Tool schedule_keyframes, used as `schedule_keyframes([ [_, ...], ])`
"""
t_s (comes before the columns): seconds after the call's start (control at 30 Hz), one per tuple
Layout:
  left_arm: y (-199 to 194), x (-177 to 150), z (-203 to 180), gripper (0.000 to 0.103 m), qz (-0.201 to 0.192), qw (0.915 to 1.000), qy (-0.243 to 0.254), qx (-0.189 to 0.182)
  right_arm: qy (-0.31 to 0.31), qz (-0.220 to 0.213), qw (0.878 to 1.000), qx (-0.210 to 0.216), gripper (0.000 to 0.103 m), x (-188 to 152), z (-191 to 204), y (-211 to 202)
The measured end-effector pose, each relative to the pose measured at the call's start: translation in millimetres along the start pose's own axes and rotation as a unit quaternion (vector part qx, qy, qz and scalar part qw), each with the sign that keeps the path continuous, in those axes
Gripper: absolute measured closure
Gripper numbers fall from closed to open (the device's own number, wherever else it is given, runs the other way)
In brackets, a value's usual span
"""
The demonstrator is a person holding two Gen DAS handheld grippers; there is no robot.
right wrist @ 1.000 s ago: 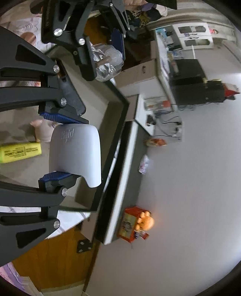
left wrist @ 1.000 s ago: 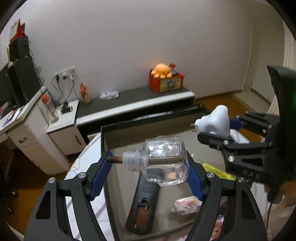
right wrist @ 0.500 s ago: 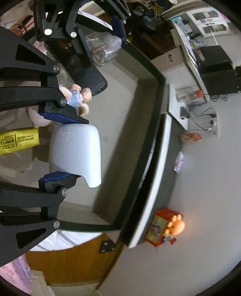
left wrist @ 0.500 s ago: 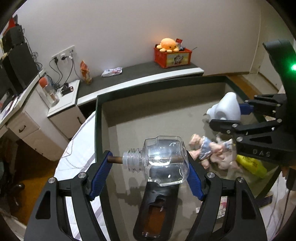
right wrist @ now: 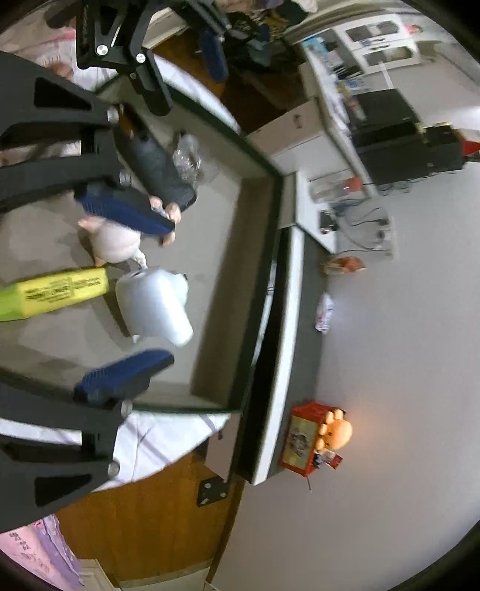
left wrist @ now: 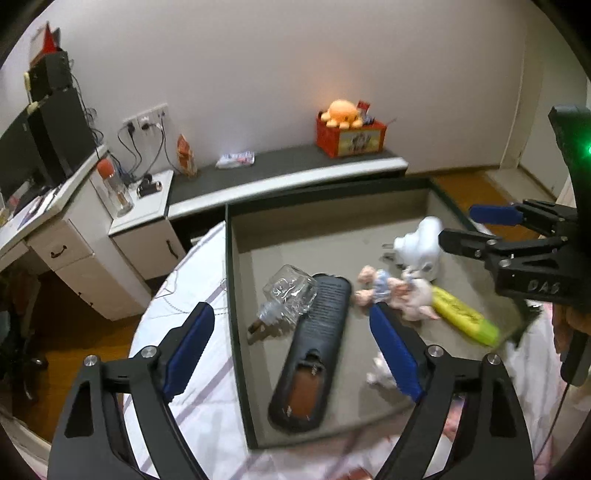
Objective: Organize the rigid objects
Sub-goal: 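Open both tools to drop the bottle and cover into the box, then withdraw both tools from the box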
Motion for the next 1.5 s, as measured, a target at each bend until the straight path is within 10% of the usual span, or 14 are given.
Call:
schedule_keyframes([
  [0.63,-220,-54,-16,0.0,-0.186,0.9762,-0.006,0.111,-0.004,-0.264,0.964,-0.004,0.017,-39,37,-251],
  [1.5,-136,-126,-55,0.0,-0.044,0.9973,0.0,0.059,0.06,-0.181,0.982,0.003,0.014,-125,30,-228],
])
Point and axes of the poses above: each gripper's, at about its wrist camera, not at the fingertips, and y roughly the way its jaws point, z to its left, x to its top, the point moved 4 cm from there along y, roughly the way its jaws point, and after that the axes turned 11 degrees about -z, right-handed, at the moved point
